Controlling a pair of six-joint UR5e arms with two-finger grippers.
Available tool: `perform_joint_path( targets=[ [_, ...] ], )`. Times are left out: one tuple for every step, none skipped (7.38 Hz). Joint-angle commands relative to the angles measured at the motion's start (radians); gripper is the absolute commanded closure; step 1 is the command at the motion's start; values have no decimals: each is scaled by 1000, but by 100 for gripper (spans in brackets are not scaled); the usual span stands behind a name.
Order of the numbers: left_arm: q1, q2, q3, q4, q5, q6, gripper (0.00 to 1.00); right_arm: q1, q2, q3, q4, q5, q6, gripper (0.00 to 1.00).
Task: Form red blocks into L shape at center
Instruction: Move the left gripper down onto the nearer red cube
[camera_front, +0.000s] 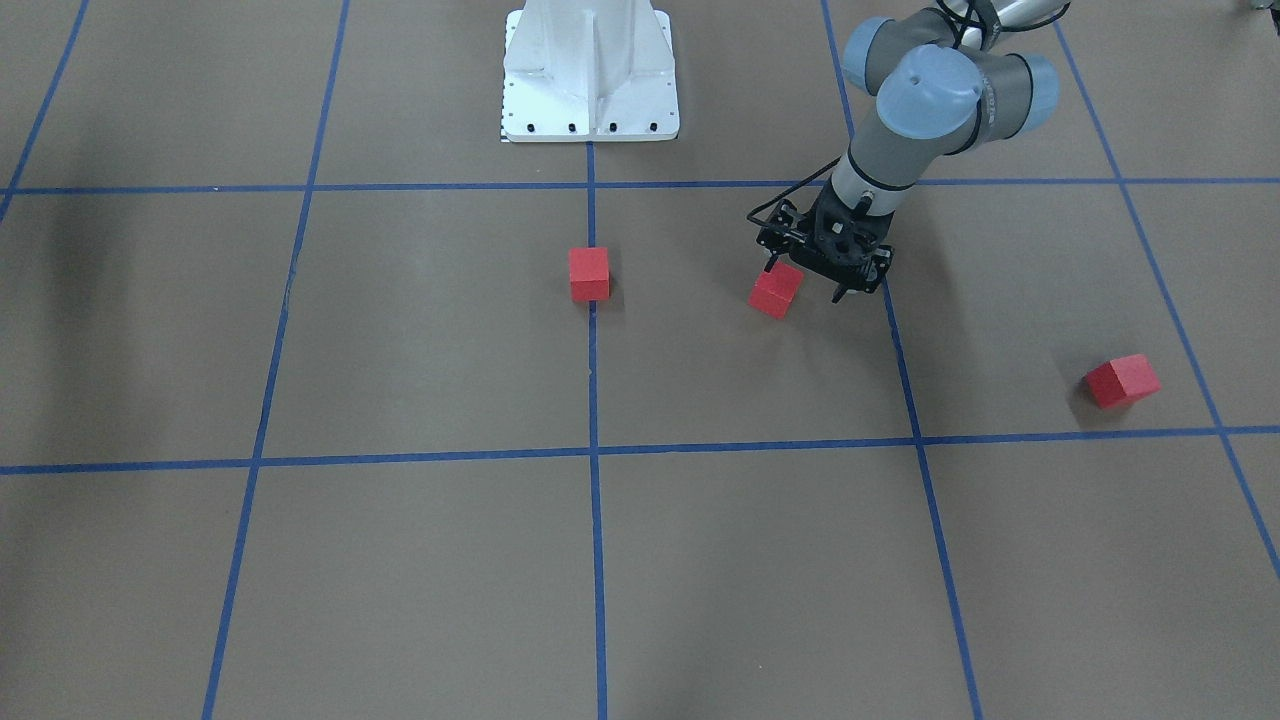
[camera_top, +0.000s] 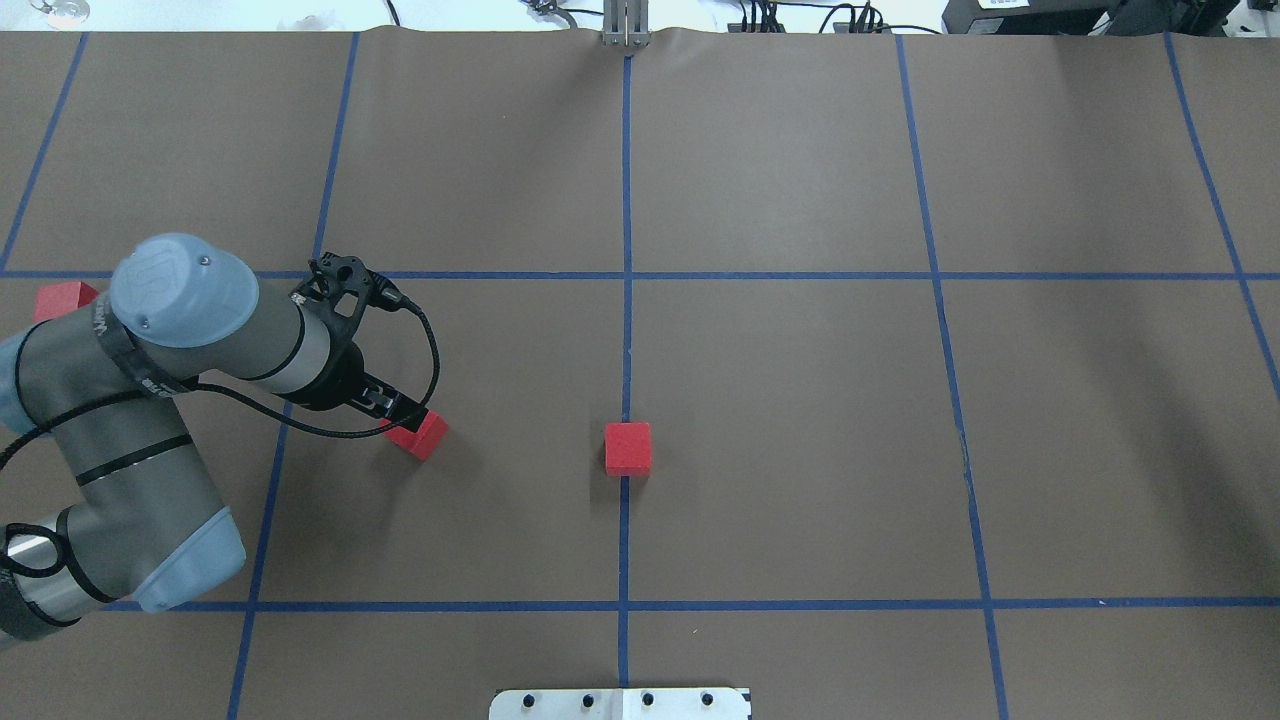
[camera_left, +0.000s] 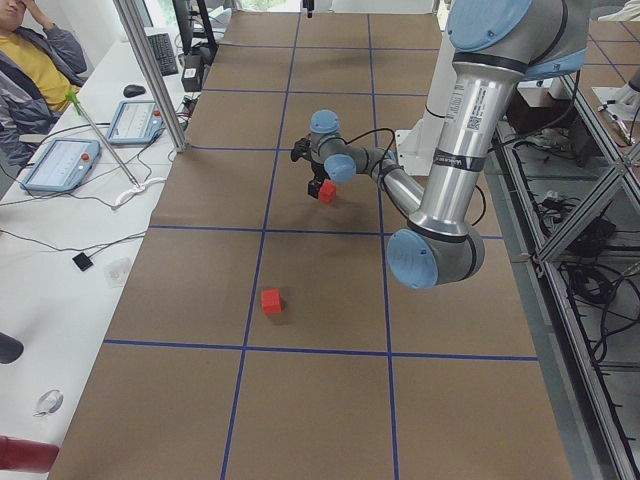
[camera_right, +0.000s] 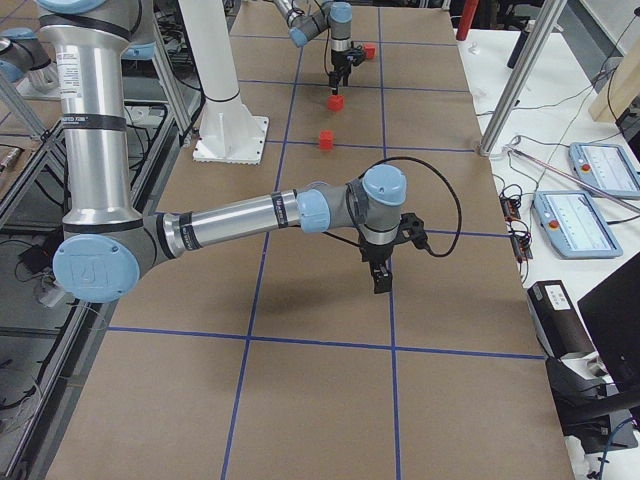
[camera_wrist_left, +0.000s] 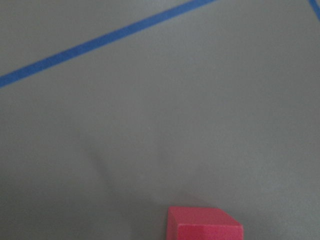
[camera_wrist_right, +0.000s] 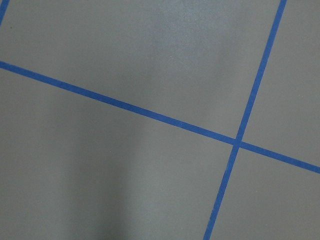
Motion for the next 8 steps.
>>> perform_joint_path(
  targets=[
    [36, -69, 0, 132, 13, 8, 2, 0, 0, 0, 1, 0, 0, 1],
    [40, -72, 0, 131, 13, 8, 2, -1, 0, 0, 1, -2, 2, 1],
    [42, -72, 2, 131, 13, 10, 2, -1, 0, 0, 1, -2, 2, 1],
    [42, -72, 8, 131, 13, 16, 3, -1, 1, 0, 1, 0, 2, 1],
    [42, -72, 13, 130, 12, 42, 3, -1, 1, -2, 1, 0, 2, 1],
    [42, -72, 17, 130, 12, 42, 3, -1, 1, -2, 1, 0, 2, 1],
    [42, -72, 19, 130, 12, 44, 3, -1, 3, 0, 2, -2, 2, 1],
    [42, -71, 19, 130, 12, 44, 3, -1, 3, -2, 2, -2, 2, 1]
  ],
)
